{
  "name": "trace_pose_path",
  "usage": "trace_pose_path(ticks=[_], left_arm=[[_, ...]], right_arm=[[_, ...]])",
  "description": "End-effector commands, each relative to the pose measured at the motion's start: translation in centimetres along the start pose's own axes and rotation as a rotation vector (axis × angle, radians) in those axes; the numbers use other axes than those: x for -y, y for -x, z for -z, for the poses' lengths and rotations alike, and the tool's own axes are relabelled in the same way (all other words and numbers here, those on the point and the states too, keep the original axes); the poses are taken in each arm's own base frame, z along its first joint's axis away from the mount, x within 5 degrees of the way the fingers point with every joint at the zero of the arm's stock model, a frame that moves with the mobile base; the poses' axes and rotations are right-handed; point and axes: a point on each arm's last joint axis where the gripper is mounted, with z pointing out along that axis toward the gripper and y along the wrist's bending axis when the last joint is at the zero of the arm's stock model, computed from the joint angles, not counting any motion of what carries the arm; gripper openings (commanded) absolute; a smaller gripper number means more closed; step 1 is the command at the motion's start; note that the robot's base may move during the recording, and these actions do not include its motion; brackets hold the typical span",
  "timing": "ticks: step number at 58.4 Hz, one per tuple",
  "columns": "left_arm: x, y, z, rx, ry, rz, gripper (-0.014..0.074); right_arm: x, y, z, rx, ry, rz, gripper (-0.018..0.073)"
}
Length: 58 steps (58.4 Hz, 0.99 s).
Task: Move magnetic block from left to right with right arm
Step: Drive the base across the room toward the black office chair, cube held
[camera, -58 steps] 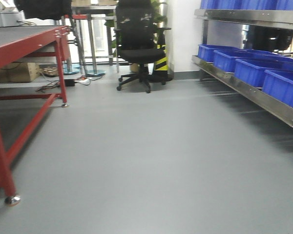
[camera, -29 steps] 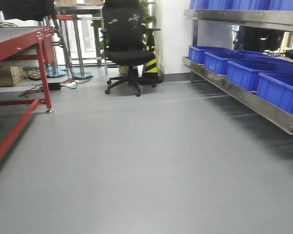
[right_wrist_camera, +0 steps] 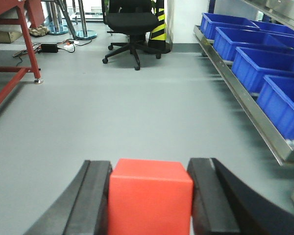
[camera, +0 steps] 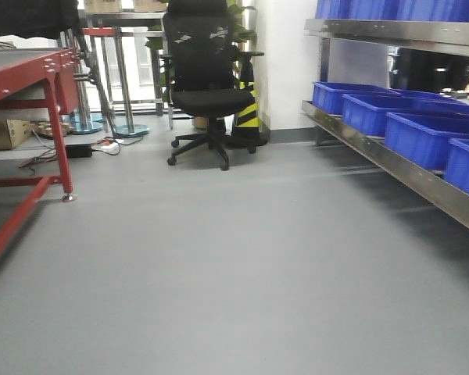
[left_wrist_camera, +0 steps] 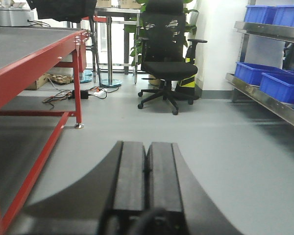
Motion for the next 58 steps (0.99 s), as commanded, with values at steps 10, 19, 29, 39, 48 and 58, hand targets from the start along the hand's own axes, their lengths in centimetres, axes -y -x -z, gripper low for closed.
trace_pose_path(ticks=[10, 19, 29, 39, 48, 58], left_arm=[[-0.04, 0.52, 0.09, 0.091, 0.001, 0.011, -0.0126], [-0.04, 0.51, 0.08, 0.089, 0.001, 0.011, -0.0126], [-0.04, 0.51, 0.08, 0.089, 0.001, 0.011, -0.0126], [-0.04, 0.51, 0.08, 0.089, 0.001, 0.011, -0.0126], [-0.03, 0.51, 0.08, 0.089, -0.001, 0.011, -0.0126], [-0.03, 0.51, 0.08, 0.089, -0.001, 0.011, -0.0126]], right_arm=[[-0.15, 1.51, 0.24, 0.100, 0.013, 0.017, 0.0134], [-0.15, 1.50, 0.24, 0.099, 0.013, 0.017, 0.0134], [-0.15, 1.50, 0.24, 0.099, 0.013, 0.017, 0.0134], [-0.15, 1.50, 0.24, 0.099, 0.013, 0.017, 0.0134], [-0.15, 1.51, 0.21, 0.099, 0.013, 0.017, 0.0134], [-0.15, 1.50, 0.19, 0.098, 0.013, 0.017, 0.0134]])
